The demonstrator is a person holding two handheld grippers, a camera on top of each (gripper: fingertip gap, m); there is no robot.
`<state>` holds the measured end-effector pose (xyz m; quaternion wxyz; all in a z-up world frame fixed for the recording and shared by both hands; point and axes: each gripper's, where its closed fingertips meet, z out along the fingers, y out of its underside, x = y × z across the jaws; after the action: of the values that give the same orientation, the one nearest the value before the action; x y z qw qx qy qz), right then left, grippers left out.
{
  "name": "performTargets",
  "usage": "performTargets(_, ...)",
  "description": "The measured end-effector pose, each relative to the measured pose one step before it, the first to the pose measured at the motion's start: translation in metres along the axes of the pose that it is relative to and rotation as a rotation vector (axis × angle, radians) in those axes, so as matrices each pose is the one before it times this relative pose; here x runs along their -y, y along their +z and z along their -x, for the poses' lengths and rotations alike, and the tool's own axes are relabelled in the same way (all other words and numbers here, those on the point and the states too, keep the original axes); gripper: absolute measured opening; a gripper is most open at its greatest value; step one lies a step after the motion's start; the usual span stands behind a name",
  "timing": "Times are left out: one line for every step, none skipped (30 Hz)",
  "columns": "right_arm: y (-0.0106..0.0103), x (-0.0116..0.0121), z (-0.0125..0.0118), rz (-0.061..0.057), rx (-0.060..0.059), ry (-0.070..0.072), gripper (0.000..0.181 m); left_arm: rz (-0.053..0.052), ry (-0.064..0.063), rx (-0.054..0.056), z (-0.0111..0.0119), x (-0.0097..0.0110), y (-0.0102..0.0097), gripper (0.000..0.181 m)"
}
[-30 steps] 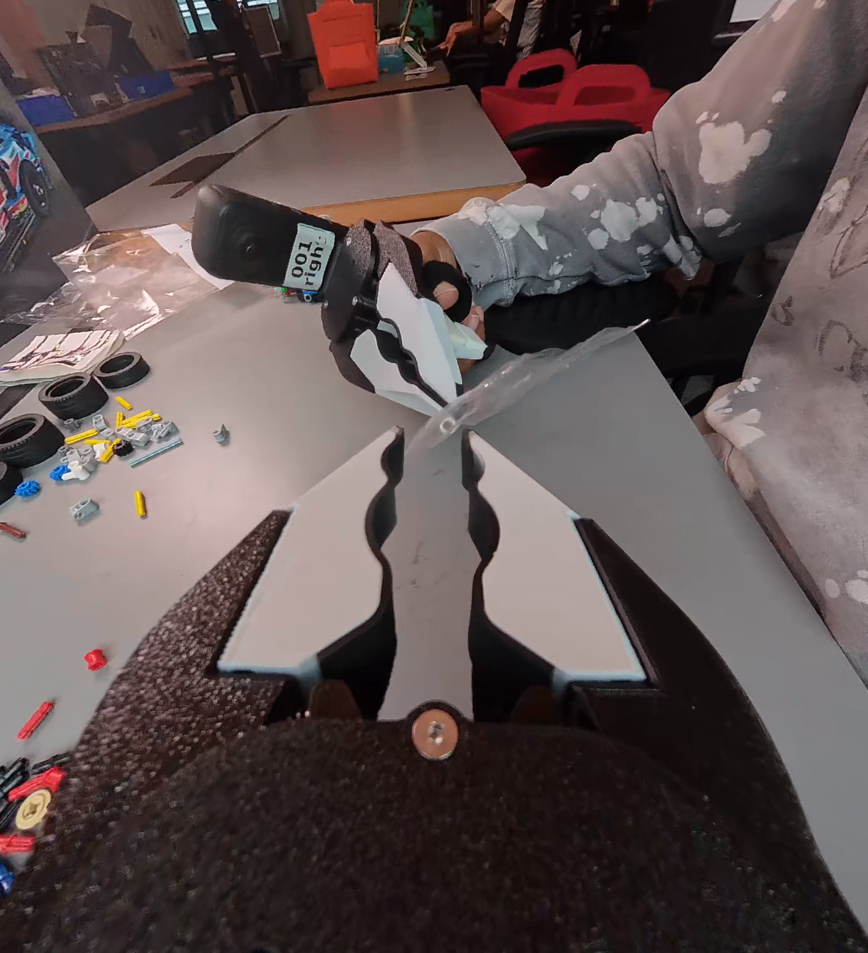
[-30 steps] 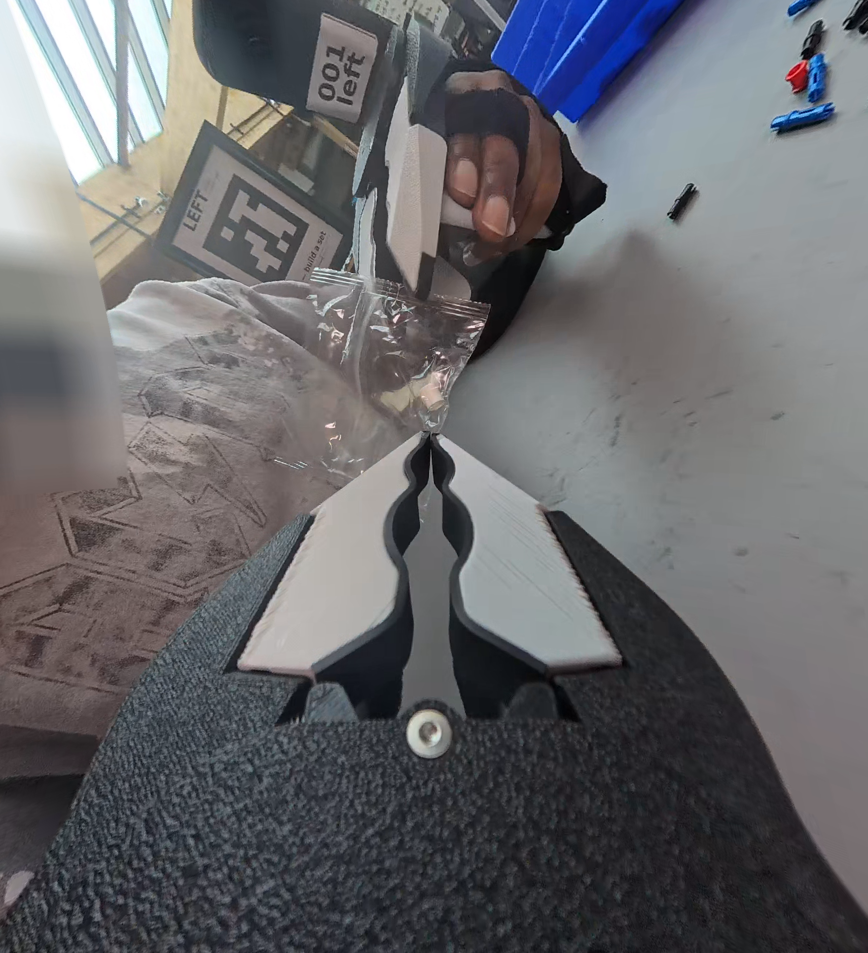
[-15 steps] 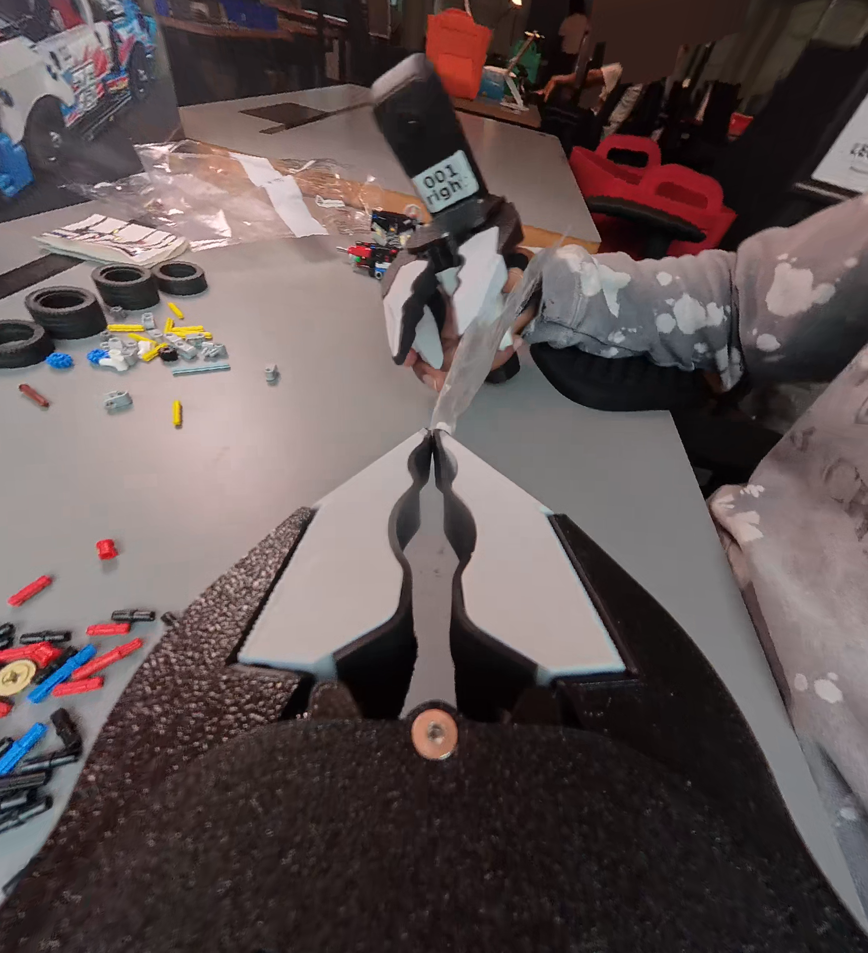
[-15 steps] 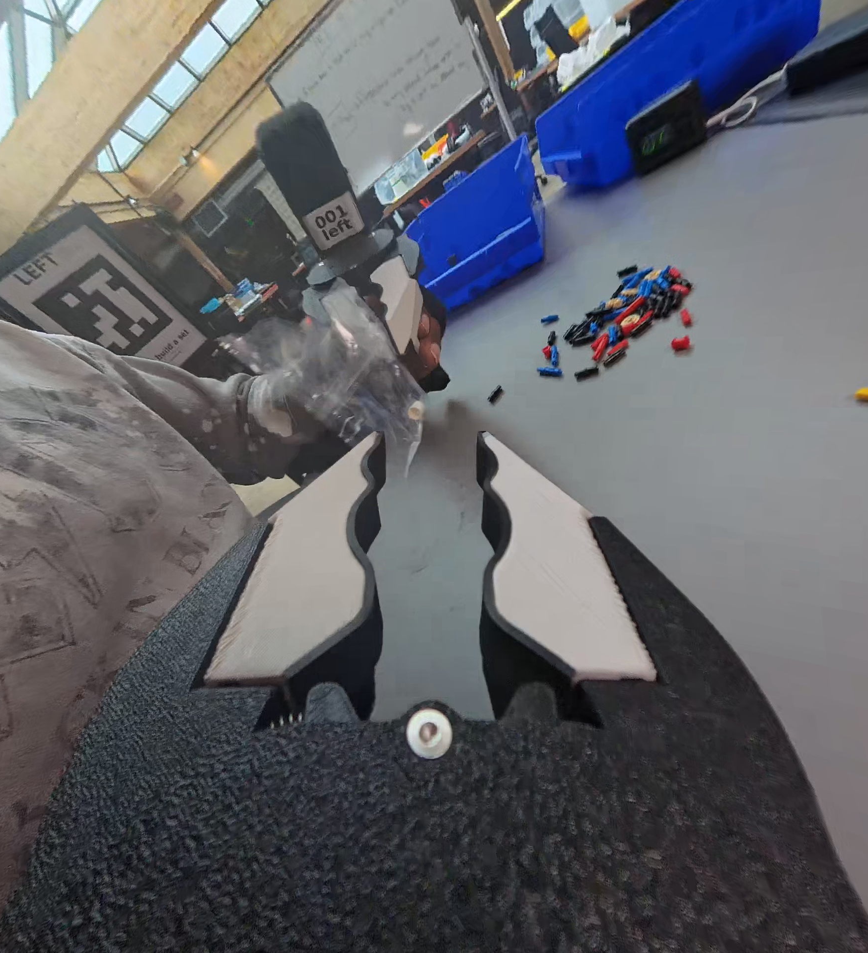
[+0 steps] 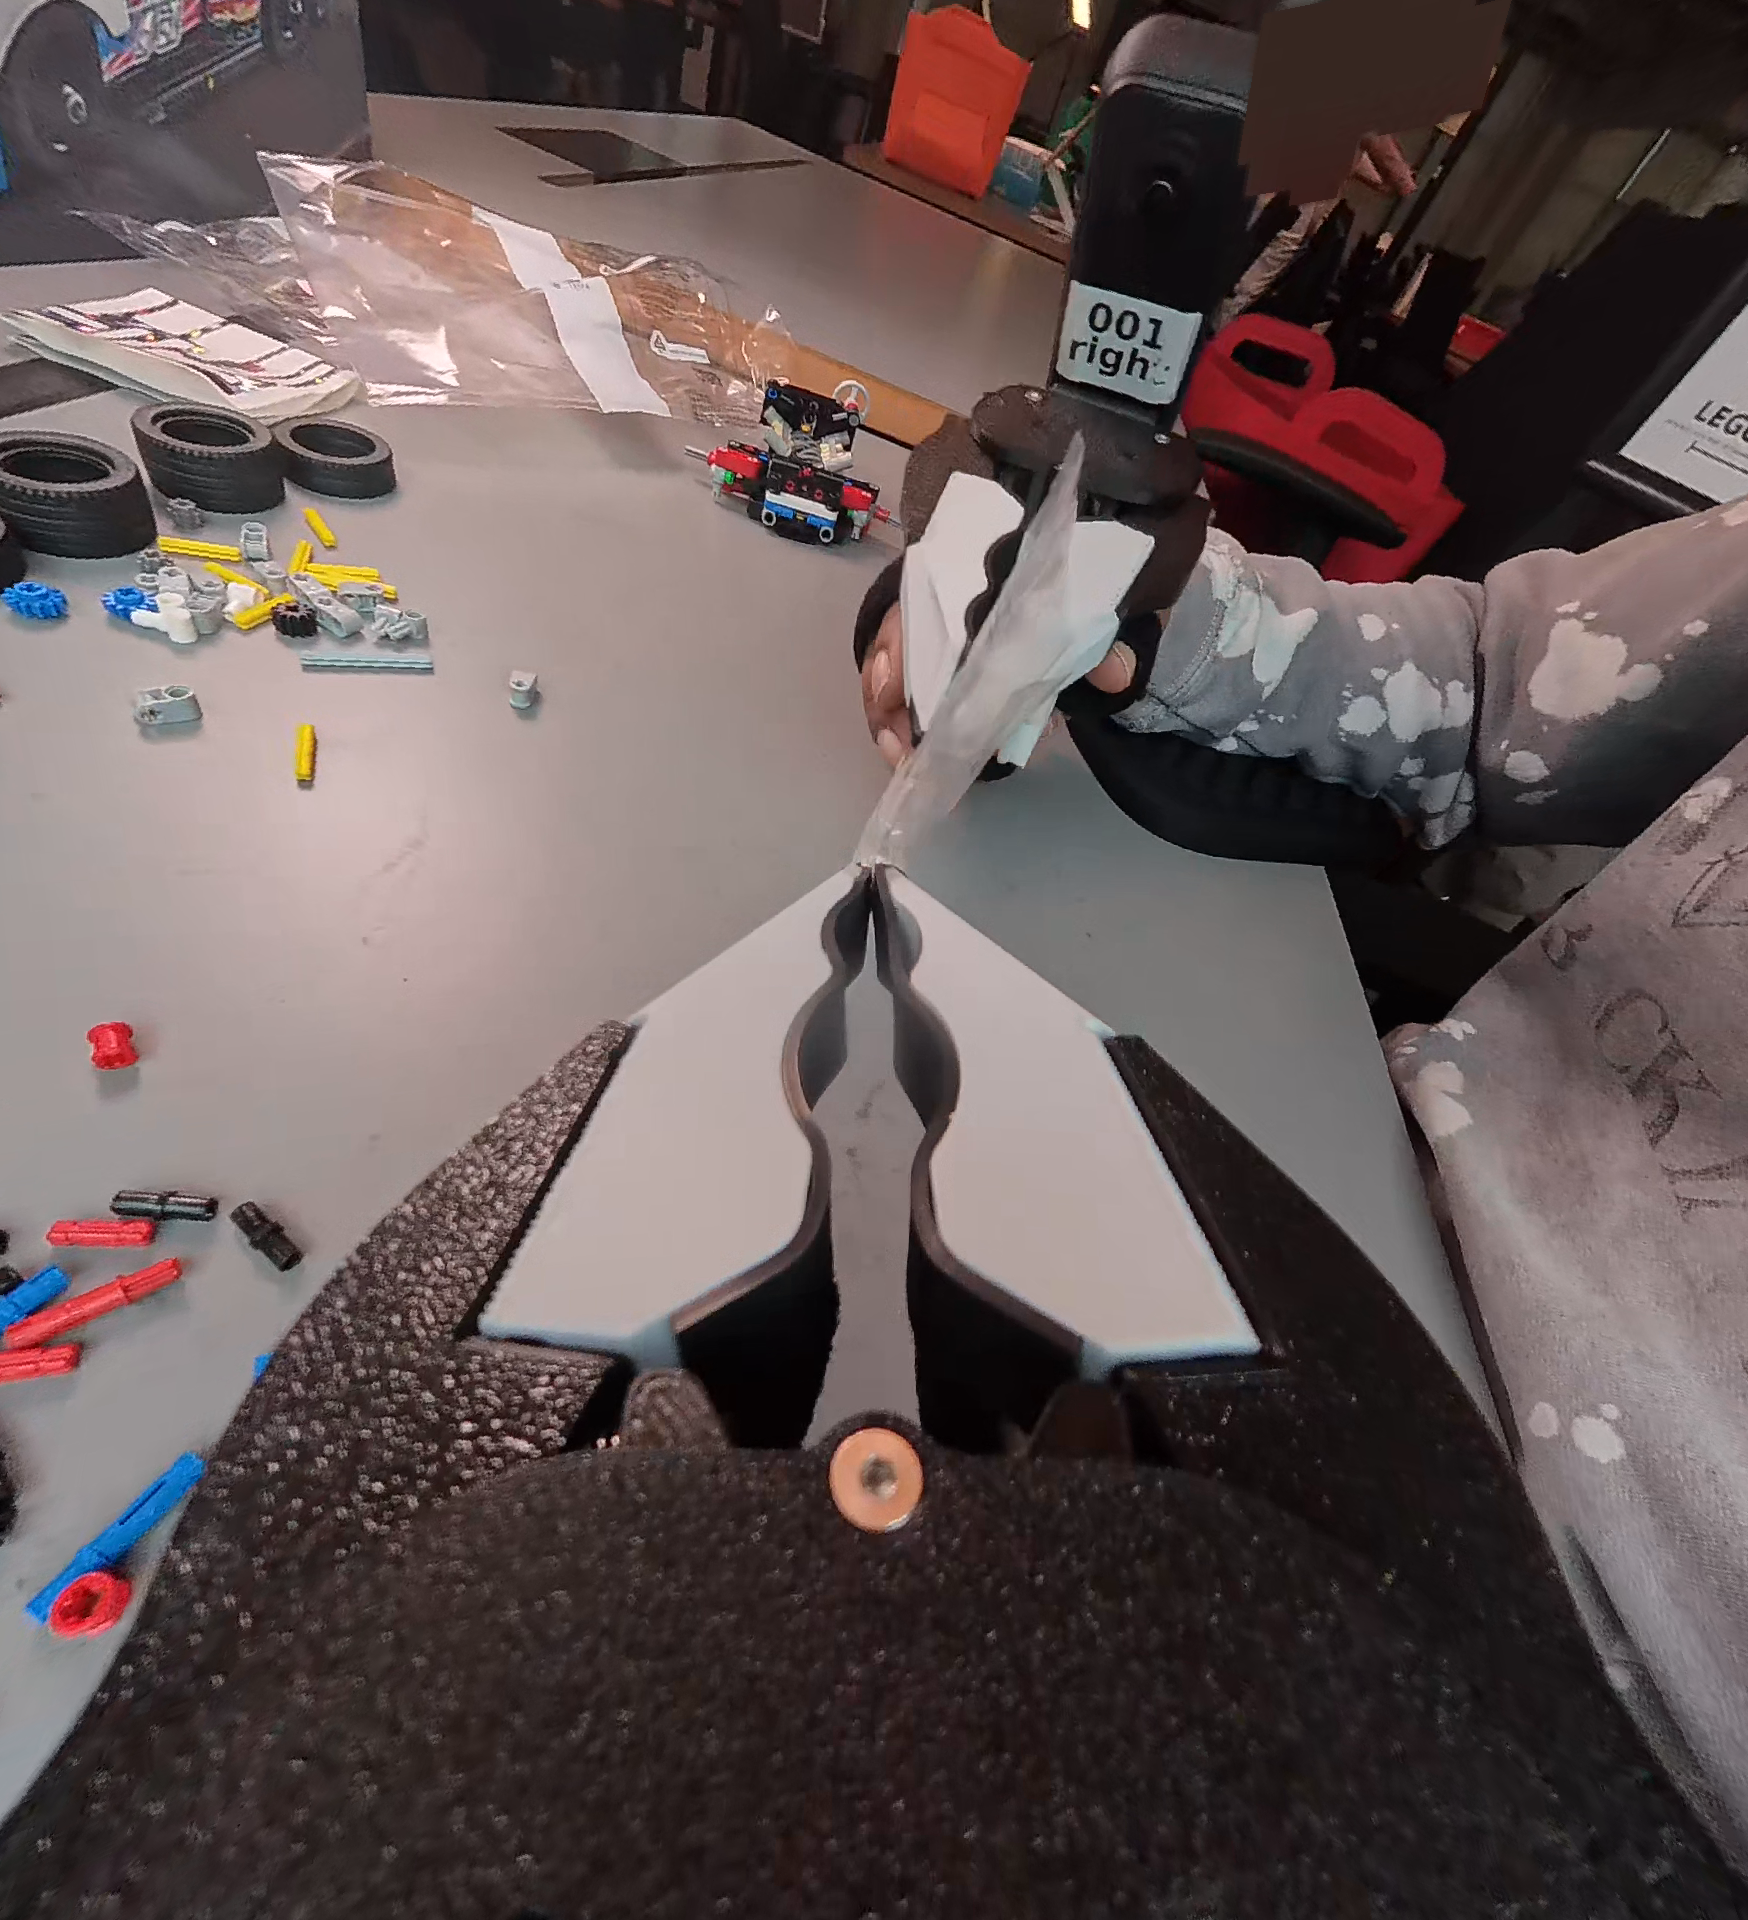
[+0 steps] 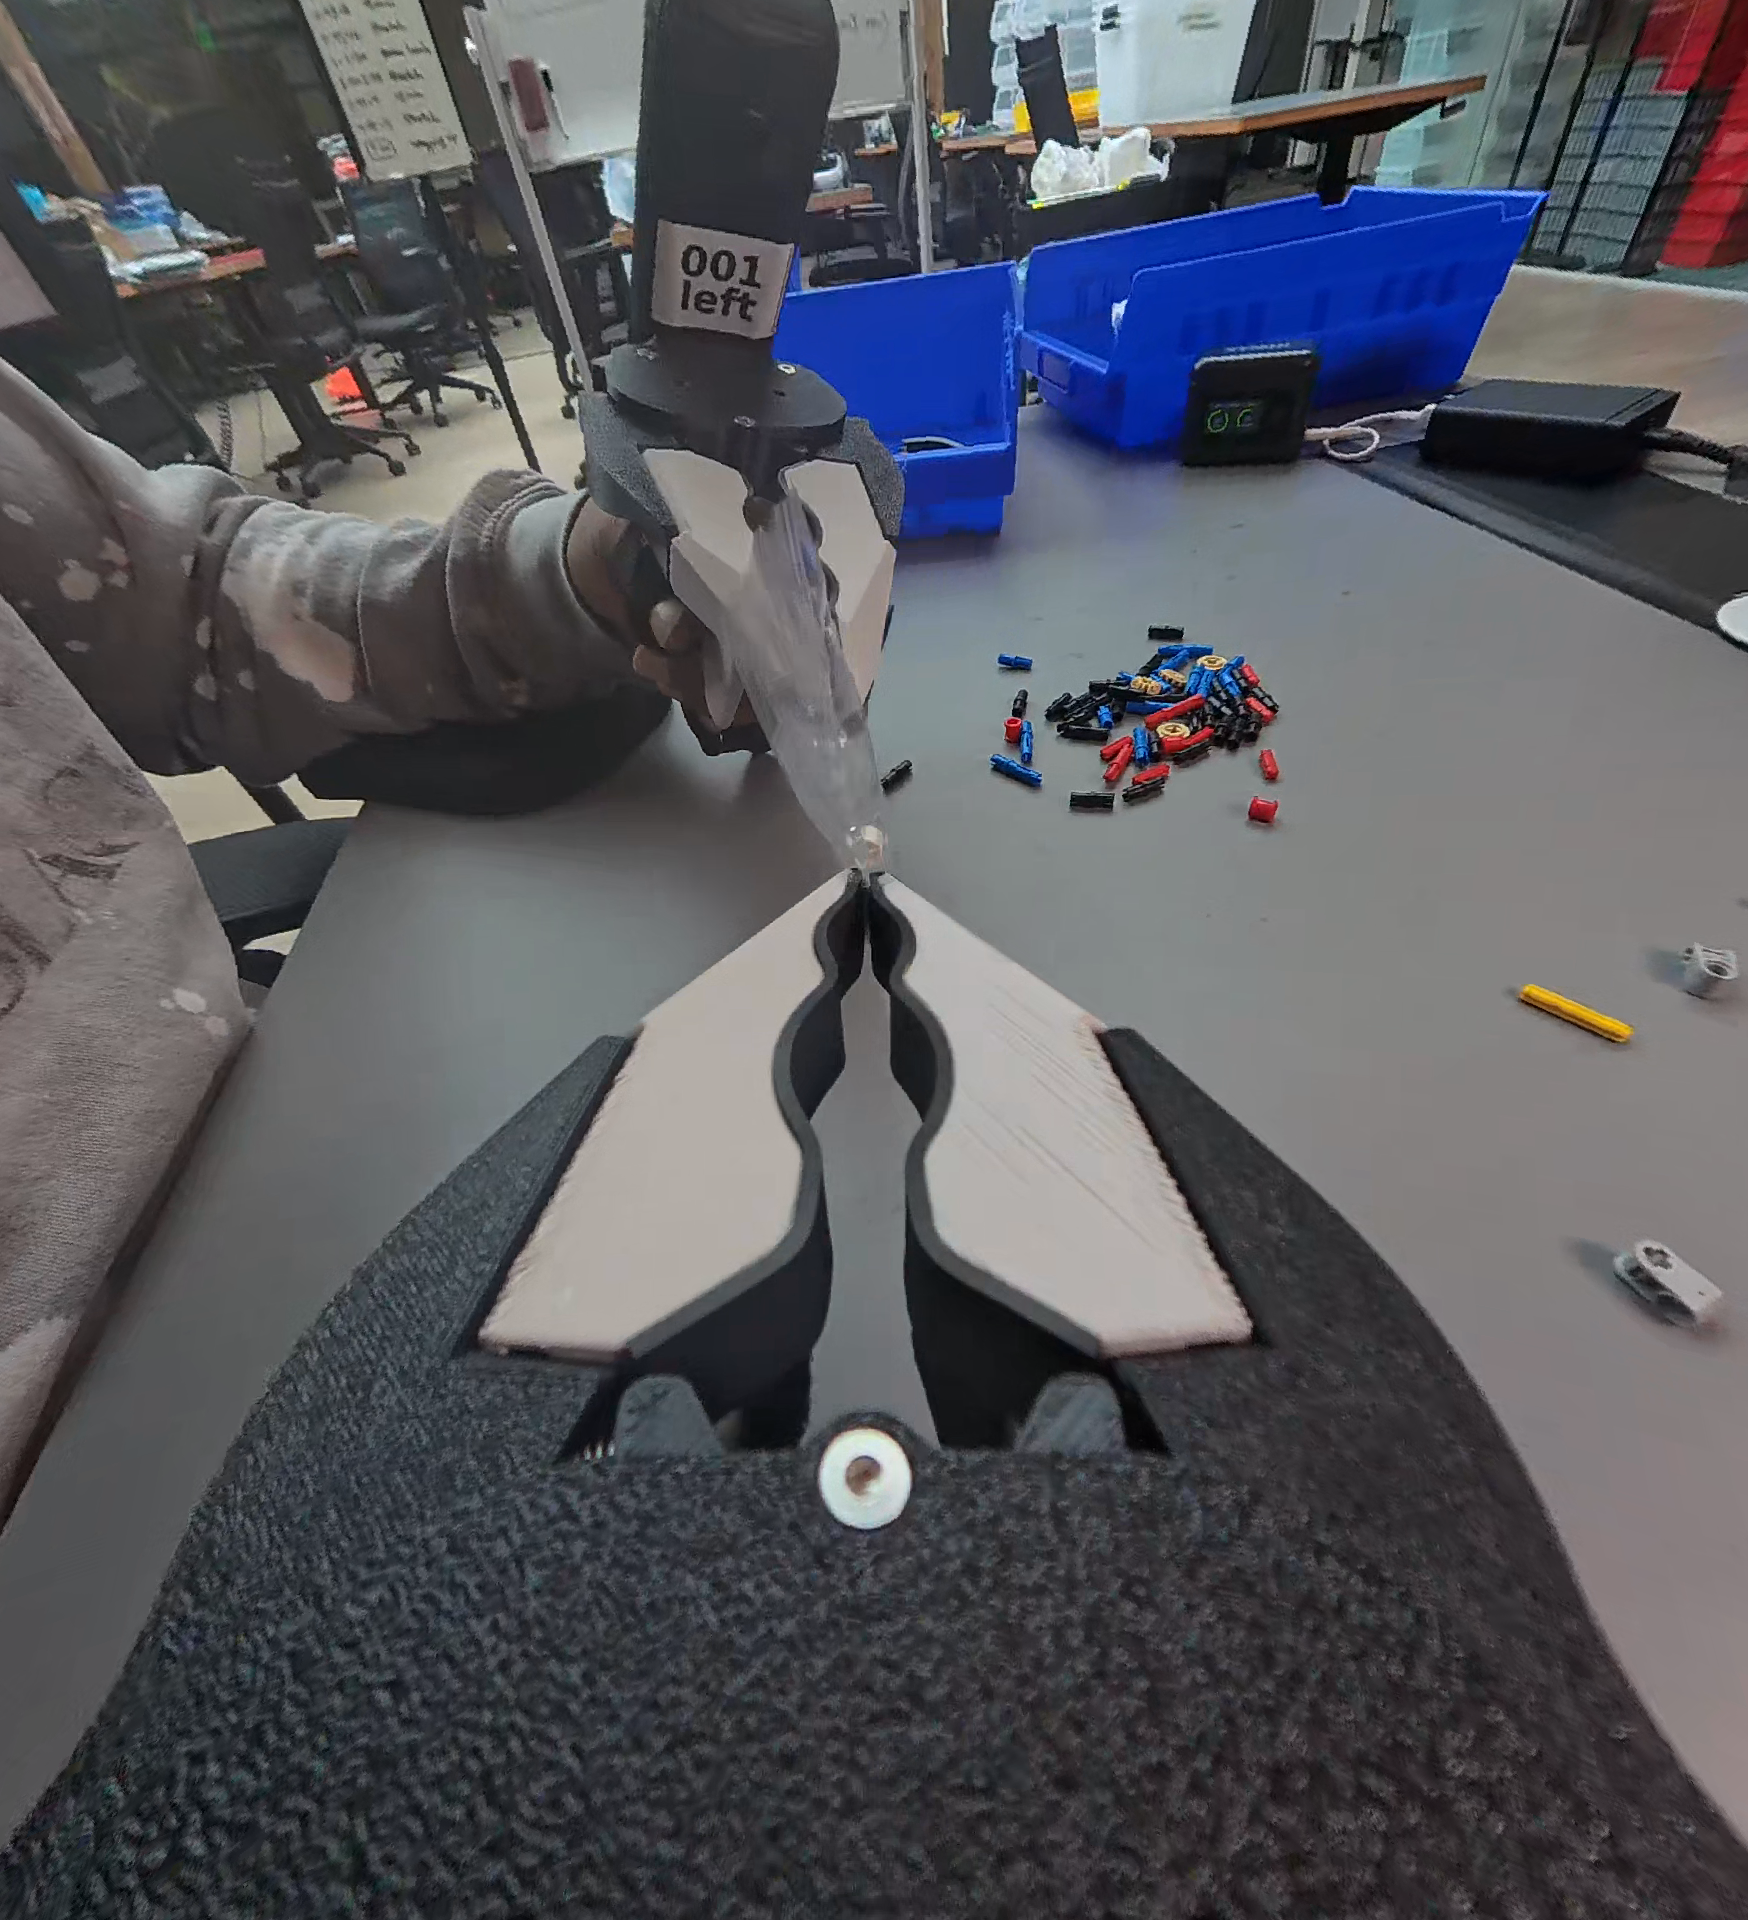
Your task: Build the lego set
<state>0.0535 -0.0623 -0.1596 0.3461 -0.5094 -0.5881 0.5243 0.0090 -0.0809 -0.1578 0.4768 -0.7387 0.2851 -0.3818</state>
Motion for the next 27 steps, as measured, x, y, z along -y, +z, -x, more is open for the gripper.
performTargets(0.00041,-0.00269,-0.00069,0.0122,-0.0008,0.0109,0.0,0.011,0.0073,-0.0036,-0.00136,-0.00175,0.0012,0.0)
performTargets(0.00013,-0.00228,-0.00179,0.0139,-0.0106,-0.0027,0.0,0.0119,0.0077,0.0181,0.00185,-0.00175,0.00122,0.0)
performTargets(-0.00079,0.00005,-0.00225,0.0026,-0.0118,-0.0054,0.0,0.0139,0.0064,0.0207,0.00254,-0.00175,0.00072,0.0)
performTargets(-0.00179,0.00211,-0.00288,-0.0082,-0.0108,0.0035,0.0,0.0043,0.0023,0.008,0.00108,-0.00033,0.00001,0.0)
performTargets(-0.00301,0.00285,-0.0049,-0.0083,-0.0174,0.0084,0.007,-0.0091,-0.0071,0.0075,0.00128,0.0017,-0.001,0.0)
performTargets(-0.00462,0.00277,-0.00578,0.0005,-0.0166,0.0046,0.021,-0.0108,-0.0119,0.0134,0.00277,0.00241,-0.00171,0.0)
performTargets(-0.00736,0.00252,-0.0111,0.013,-0.043,-0.0059,0.029,-0.0105,-0.0095,0.0137,0.00318,0.00238,-0.00231,0.0)
performTargets(-0.01071,0.00345,-0.01908,0.0132,-0.0857,-0.024,0.032,-0.0088,-0.0067,0.0117,0.00303,0.00193,-0.00244,0.0)
performTargets(-0.01329,0.00229,-0.02967,0.022,-0.1358,-0.0311,0.03,-0.0056,-0.0016,0.0124,0.00279,0.00144,-0.00218,0.0)
performTargets(-0.01364,-0.00424,-0.04087,0.0613,-0.1808,-0.032,0.03,-0.0015,0.0055,0.0121,0.00239,0.00056,-0.00161,0.0)
performTargets(-0.01114,-0.01233,-0.04733,0.1014,-0.1958,-0.0495,0.031,0.0012,0.007,0.0084,0.0013,0.00023,-0.00094,0.0)
performTargets(-0.00588,-0.01791,-0.04629,0.1134,-0.1759,-0.0659,0.031,-0.0004,0.0029,0.0032,0.00018,0.00042,-0.00013,0.0)
performTargets(0.00085,-0.02344,-0.04038,0.1271,-0.1389,-0.0646,0.032,-0.0013,-0.0003,-0.0034,-0.00116,0.00056,0.00016,0.0)
performTargets(0.00796,-0.02728,-0.03012,0.1433,-0.0867,-0.0518,0.032,0.002,0.0005,-0.0054,-0.00172,-0.00015,0.00084,0.0)
performTargets(0.01238,-0.02513,-0.01652,0.1342,-0.0256,-0.0368,0.042,0.007,0.0027,-0.0022,-0.00137,-0.00109,0.00134,0.0)
performTargets(0.01246,-0.01684,-0.00787,0.0951,-0.0008,-0.0258,0.045,0.0122,0.0027,0.0002,-0.00101,-0.00212,0.00166,0.0)
performTargets(0.01002,-0.00858,-0.00121,0.0521,0.0127,-0.0244,0.045,0.0151,-0.0007,0.0016,-0.00055,-0.00271,0.00203,0.0)
performTargets(0.00816,-0.00664,0.00165,0.0508,0.0141,-0.0236,0.045,0.016,-0.005,0.0021,-0.00033,-0.00327,0.00242,0.0)
performTargets(0.00641,-0.00463,-0.00217,0.0427,-0.0221,-0.0402,0.04,0.0161,-0.0068,0.0019,-0.00022,-0.00366,0.00257,0.0)
performTargets(0.00404,-0.00127,-0.00471,0.0194,-0.0451,-0.0475,0.025,0.0166,-0.0048,0.0023,-0.00006,-0.00357,0.00252,0.0)
performTargets(0.00215,-0.00055,-0.0071,0.0089,-0.063,-0.056,0.006,0.0139,0.0004,0.0033,-0.00008,-0.00304,0.00226,0.0)
performTargets(0.00006,0.00142,-0.00592,-0.0088,-0.0593,-0.0649,0.003,0.01,0.0042,0.0024,-0.0003,-0.00214,0.00166,0.0)
performTargets(-0.00273,0.00321,-0.0062,-0.025,-0.0671,-0.0649,0.001,0.0073,0.0032,0.0004,-0.00054,-0.0014,0.00125,0.0)
performTargets(-0.00526,0.00568,-0.00712,-0.0402,-0.0816,-0.0671,0.0,0.0043,0.002,-0.0012,-0.00066,-0.00065,0.00076,0.0)
performTargets(-0.00802,0.00819,-0.00853,-0.0567,-0.1009,-0.071,0.0,0.0017,0.0016,0.0005,-0.00012,-0.00026,0.00029,0.0)
performTargets(-0.00953,0.00951,-0.00789,-0.0607,-0.0988,-0.0711,0.0,0.0012,0.001,0.002,0.00039,-0.00014,0.00021,0.0)
performTargets(-0.01128,0.01152,-0.00919,-0.0707,-0.1044,-0.0518,0.0,0.0014,-0.0007,0.0016,0.00058,-0.00021,0.00012,0.0)
